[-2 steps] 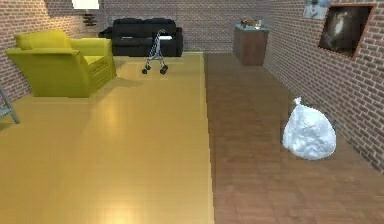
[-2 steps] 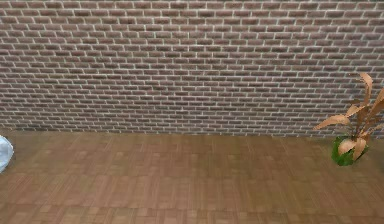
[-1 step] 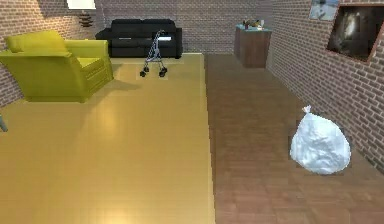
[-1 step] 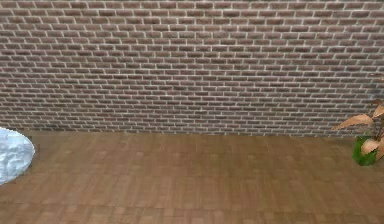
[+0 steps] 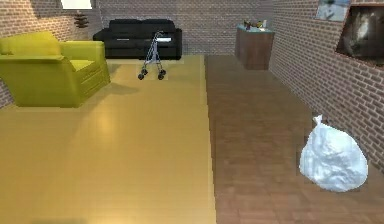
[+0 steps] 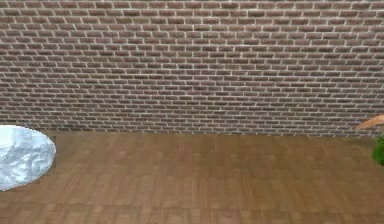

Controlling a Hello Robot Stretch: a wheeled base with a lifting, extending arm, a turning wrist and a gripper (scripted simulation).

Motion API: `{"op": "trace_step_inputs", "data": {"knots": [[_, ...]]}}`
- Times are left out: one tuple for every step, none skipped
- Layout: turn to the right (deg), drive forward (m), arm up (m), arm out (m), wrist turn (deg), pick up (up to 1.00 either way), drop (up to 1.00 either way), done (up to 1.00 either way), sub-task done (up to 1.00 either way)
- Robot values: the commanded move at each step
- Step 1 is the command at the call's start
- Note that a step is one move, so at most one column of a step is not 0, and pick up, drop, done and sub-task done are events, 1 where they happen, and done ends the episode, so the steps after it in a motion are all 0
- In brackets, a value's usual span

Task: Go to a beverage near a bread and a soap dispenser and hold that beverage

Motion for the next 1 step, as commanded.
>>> {"op": "trace_step_inputs", "data": {"knots": [[6.0,0.00,0.00,0.00,0.0,0.00,0.00,0.00,0.00]]}}
